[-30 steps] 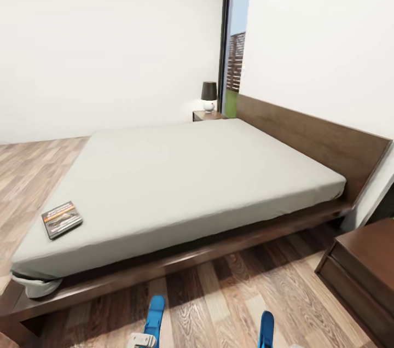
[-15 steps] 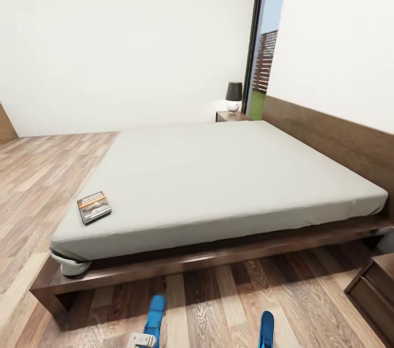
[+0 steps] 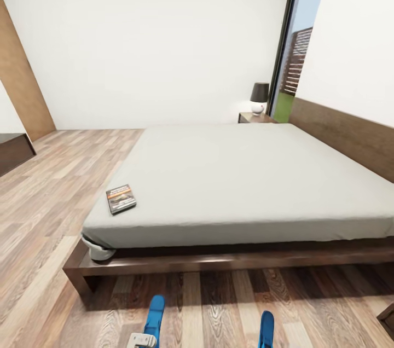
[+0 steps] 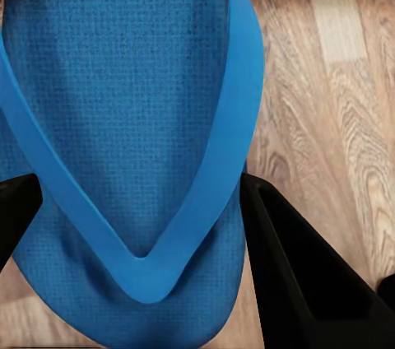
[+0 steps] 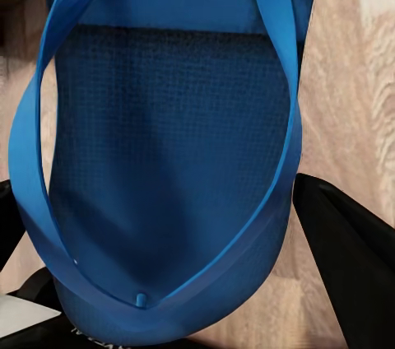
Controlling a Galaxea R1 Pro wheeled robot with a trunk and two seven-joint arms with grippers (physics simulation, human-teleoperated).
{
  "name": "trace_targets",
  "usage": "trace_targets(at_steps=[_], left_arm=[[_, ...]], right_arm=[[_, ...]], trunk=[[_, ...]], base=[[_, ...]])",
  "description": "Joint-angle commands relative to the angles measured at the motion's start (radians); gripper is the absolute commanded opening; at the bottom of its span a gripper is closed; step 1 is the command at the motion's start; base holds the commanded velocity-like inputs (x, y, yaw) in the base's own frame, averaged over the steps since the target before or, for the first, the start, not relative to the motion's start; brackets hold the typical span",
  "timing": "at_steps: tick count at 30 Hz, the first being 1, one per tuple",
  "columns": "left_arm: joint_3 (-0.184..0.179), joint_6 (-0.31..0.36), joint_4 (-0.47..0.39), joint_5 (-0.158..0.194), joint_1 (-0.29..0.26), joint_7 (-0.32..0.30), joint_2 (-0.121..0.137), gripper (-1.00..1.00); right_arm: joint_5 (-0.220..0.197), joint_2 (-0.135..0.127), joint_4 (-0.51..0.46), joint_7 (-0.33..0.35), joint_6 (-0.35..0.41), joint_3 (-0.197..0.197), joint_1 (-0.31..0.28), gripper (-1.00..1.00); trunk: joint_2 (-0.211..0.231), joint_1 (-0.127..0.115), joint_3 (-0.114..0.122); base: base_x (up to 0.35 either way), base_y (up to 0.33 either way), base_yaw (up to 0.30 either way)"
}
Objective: In the bedroom, move the book from the bed onto either nightstand, and place the two sandals side by side next to the bed.
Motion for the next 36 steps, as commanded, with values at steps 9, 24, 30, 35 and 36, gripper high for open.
trace_targets(at_steps=[9,24,30,35,36], left_arm=[[-0.003,-0.002,0.001,0.004,-0.001,-0.004,0.0,-1.0],[-0.001,-0.002,0.0,0.004,-0.001,-0.004,0.002,-1.0],[0.006,-0.001,-0.007,0.004,-0.001,-0.002,0.012,-1.0],[0.024,0.04,-0.089,0.035,-0.005,0.168,0.043,-1.0],[0.025,0.094,-0.136,0.057,-0.007,0.263,0.044,-1.0]], right_arm=[[-0.002,0.0,0.0,0.006,0.005,-0.007,0.0,-1.0],[-0.008,-0.012,0.0,0.007,0.004,-0.009,0.0,-1.0],[-0.009,-0.012,-0.001,0.006,0.004,-0.009,0.0,-1.0],[-0.009,-0.012,-0.001,0.007,0.005,-0.01,0.0,-1.0],[-0.01,-0.012,-0.001,0.007,0.005,-0.01,0.0,-1.0]], trunk=[[0.0,0.0,-0.001],[0.0,0.0,-0.001],[0.0,0.0,-0.001],[0.0,0.0,-0.001],[0.0,0.0,-0.001]], base=[[0.0,0.0,0.072],[0.0,0.0,0.0],[0.0,0.0,0.0],[0.0,0.0,0.0],[0.0,0.0,0.0]])
